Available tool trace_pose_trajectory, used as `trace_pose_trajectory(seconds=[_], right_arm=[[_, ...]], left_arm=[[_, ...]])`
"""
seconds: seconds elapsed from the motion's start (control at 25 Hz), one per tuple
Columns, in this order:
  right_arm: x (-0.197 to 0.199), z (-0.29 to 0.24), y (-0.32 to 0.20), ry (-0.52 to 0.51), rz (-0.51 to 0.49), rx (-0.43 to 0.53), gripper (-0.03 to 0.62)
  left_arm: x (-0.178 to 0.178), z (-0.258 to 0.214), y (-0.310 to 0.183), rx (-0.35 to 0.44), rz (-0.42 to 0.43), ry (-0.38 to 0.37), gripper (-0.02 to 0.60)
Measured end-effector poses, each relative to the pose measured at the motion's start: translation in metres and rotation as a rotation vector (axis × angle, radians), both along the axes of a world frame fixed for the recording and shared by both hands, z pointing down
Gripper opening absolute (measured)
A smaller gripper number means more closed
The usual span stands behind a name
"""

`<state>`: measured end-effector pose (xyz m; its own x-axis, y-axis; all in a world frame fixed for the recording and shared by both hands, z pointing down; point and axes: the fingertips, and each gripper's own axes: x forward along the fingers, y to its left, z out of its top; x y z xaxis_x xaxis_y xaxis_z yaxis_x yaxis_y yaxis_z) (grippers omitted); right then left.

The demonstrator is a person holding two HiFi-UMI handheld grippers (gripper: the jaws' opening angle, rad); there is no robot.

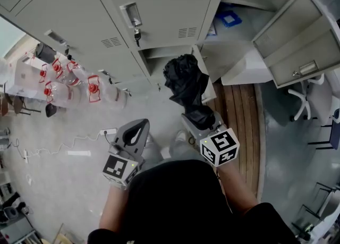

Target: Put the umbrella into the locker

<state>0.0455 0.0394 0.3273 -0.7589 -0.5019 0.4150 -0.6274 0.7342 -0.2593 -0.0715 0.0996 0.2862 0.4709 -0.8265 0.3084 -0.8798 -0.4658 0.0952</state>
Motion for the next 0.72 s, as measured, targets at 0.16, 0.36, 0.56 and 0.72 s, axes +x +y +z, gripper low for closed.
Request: trace_pose_trajectory(seconds=[0.16, 0.36, 0.56, 0.72], right_arm=[[-0.001, 0.012, -0.007, 0.024, 0.022, -0.023, 0.219], [-0.007, 0.019, -0.016, 0.044, 0.099, -0.043, 0.219], [-0.02, 0.026, -0.02, 0.047, 0.19, -0.055, 0.219], [-0.035, 0.038, -0.013, 0.045, 0.284, -0.075, 0.219]], left_arm=[[-0.002, 0.005, -0.014, -0.009, 0.029, 0.009, 0.009], [-0.013, 0.014, -0.033, -0.021, 0.117, 0.013, 0.009], [-0.028, 0.017, -0.047, -0.03, 0.239, -0.001, 0.009], [-0.043, 0.015, -0.057, -0.068, 0.325, 0.015, 0.009]])
